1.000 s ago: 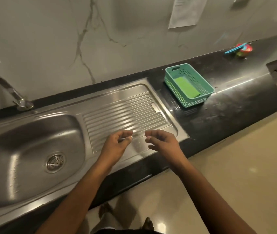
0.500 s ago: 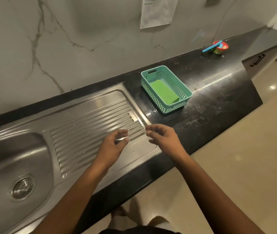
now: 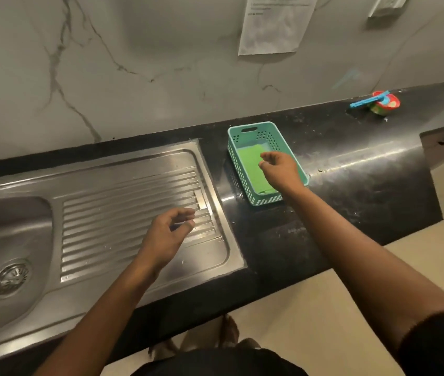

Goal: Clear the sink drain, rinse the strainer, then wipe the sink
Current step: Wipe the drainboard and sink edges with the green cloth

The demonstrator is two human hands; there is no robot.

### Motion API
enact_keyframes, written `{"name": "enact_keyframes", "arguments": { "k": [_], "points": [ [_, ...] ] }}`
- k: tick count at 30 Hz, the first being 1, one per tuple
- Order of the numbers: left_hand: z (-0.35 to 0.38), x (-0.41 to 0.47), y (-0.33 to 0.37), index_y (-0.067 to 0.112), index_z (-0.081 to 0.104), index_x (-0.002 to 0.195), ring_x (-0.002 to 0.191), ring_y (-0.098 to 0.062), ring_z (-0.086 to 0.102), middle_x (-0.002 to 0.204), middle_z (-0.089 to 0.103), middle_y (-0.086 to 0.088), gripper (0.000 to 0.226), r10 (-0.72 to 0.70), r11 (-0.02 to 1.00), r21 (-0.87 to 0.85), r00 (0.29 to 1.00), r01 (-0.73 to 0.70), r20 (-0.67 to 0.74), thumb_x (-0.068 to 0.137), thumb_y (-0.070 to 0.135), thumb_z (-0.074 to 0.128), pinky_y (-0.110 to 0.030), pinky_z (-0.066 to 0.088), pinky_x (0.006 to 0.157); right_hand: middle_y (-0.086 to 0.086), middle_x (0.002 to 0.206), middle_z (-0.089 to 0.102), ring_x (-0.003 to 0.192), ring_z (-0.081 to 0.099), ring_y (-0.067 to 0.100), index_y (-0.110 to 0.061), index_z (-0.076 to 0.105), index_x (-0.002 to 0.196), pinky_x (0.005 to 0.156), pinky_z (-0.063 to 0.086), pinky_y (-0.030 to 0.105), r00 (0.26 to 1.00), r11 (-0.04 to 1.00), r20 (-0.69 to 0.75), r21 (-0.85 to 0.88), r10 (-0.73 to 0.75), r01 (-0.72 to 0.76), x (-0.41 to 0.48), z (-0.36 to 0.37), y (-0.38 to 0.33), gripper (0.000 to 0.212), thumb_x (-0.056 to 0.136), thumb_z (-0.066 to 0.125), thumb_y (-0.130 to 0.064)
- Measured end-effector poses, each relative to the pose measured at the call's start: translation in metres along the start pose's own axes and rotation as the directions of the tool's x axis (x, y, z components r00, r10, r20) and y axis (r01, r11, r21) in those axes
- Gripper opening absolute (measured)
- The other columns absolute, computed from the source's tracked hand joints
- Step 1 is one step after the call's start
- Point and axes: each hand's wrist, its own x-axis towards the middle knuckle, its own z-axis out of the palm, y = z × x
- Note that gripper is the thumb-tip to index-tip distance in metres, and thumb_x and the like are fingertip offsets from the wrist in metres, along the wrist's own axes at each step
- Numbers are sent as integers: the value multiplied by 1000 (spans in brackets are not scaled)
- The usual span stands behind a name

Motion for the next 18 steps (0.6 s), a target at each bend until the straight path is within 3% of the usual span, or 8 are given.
{"name": "enact_keyframes", "arguments": {
  "k": [4, 9, 11, 14, 18],
  "points": [
    [17, 1, -1, 33, 73, 120, 123, -20, 68, 129, 73, 3, 23, -41, 999, -30, 996, 38, -81, 103, 18, 67, -53, 57, 106, 17, 151, 59, 136, 58, 34, -4, 55, 148, 112, 46, 40, 992, 927, 127, -371, -5, 52, 44, 3, 15, 54, 97, 64, -15],
    [20, -2, -6, 37, 75, 113, 115, -13, 71, 120, 76, 9, 21, -68, 997, -56, 983, 59, -173, 102, 20, 68, -48, 59, 104, 23, 129, 67, 117, 65, 39, 3, 59, 130, 88, 52, 38, 975, 793, 221, -595, 1, 134, 67, 6, 28, 38, 94, 64, -10],
    [18, -3, -8, 38, 76, 113, 115, -11, 71, 120, 77, 10, 21, -82, 996, -58, 977, 72, -196, 102, 22, 68, -47, 59, 104, 22, 121, 67, 110, 65, 38, 2, 59, 123, 80, 49, 37, 978, 787, 208, -602, -7, 134, 71, 6, 31, 33, 93, 67, -8],
    [14, -3, -12, 38, 76, 114, 117, -11, 70, 121, 77, 10, 21, -87, 996, -55, 972, 76, -219, 102, 23, 68, -49, 59, 104, 22, 120, 67, 108, 65, 39, 0, 58, 121, 82, 53, 41, 986, 822, 166, -564, 12, 85, 77, 4, 32, 35, 89, 72, -4],
    [9, -2, -19, 35, 76, 117, 119, -13, 70, 122, 77, 8, 21, -93, 995, -55, 967, 82, -237, 103, 22, 67, -52, 58, 106, 20, 119, 71, 107, 69, 38, -1, 64, 124, 84, 56, 41, 996, 932, 87, -363, 36, -2, 79, -1, 22, 41, 84, 69, -8]
  ]
}}
